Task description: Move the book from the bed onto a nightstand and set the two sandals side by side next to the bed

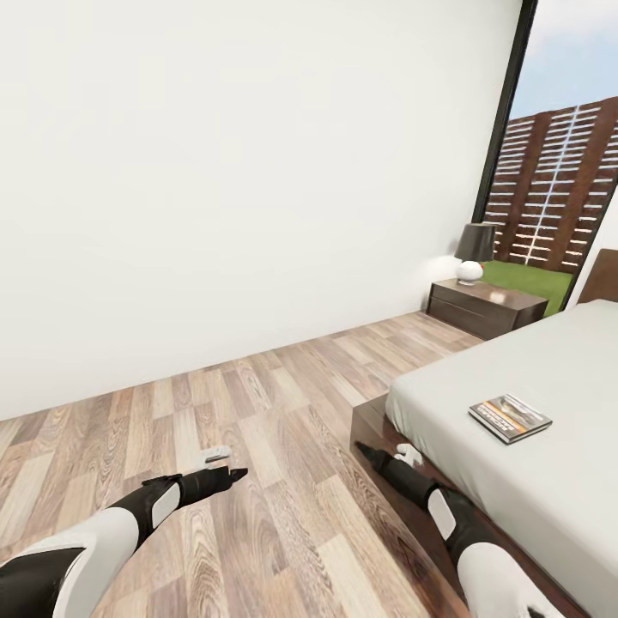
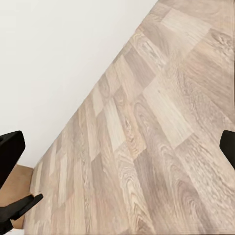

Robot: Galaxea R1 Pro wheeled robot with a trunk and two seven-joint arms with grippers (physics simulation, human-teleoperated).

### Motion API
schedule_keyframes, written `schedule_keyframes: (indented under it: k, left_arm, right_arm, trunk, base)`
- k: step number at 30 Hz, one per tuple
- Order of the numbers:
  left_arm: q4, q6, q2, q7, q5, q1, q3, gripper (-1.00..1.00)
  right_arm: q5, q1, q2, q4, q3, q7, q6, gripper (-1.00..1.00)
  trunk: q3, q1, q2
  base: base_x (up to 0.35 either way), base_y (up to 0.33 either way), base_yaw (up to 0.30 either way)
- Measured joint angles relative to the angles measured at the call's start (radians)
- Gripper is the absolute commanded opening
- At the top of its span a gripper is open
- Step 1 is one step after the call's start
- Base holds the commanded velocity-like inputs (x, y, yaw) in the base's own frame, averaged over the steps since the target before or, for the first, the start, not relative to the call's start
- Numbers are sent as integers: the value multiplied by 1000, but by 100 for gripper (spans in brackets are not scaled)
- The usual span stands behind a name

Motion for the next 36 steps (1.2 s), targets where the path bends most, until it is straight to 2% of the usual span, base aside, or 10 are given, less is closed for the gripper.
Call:
schedule_keyframes:
  k: [5,12,17,20,24,25,29,33,34,36]
  left_arm:
    - [0,7,-1,1,0,0,0,100]
    - [0,14,-2,-1,0,0,0,100]
    - [0,18,-2,-3,1,0,0,100]
    - [0,22,-2,-3,1,0,0,100]
    - [0,24,-3,-3,0,0,0,100]
    - [0,24,-4,-4,0,0,0,100]
    - [0,23,-6,-5,0,0,0,100]
    - [0,23,-7,-4,0,0,0,100]
    - [0,23,-7,-4,0,0,0,100]
    - [0,22,-7,-4,0,0,0,100]
  right_arm:
    - [-8,-86,45,-53,10,-154,133,100]
    - [-59,-253,68,-72,12,-332,291,100]
    - [-156,-367,68,-75,16,-477,398,100]
    - [-256,-449,57,-81,15,-618,459,100]
    - [-369,-508,2,-86,10,-751,499,100]
    - [-432,-529,-37,-87,9,-805,518,100]
    - [-567,-561,-122,-91,11,-898,564,100]
    - [-646,-585,-207,-92,14,-952,607,100]
    - [-665,-596,-247,-93,14,-966,622,100]
    - [-682,-607,-290,-93,15,-975,636,100]
  trunk:
    - [0,0,0]
    - [0,0,0]
    - [0,0,0]
    - [0,0,0]
    - [0,0,0]
    - [0,0,0]
    - [0,0,0]
    - [0,0,0]
    - [0,0,0]
    - [0,0,0]
  base:
    - [0,0,0]
    - [0,0,0]
    - [0,0,0]
    - [0,0,0]
    - [0,0,0]
    - [0,0,0]
    - [0,0,0]
    - [0,0,0]
    - [0,0,0]
    - [0,0,0]
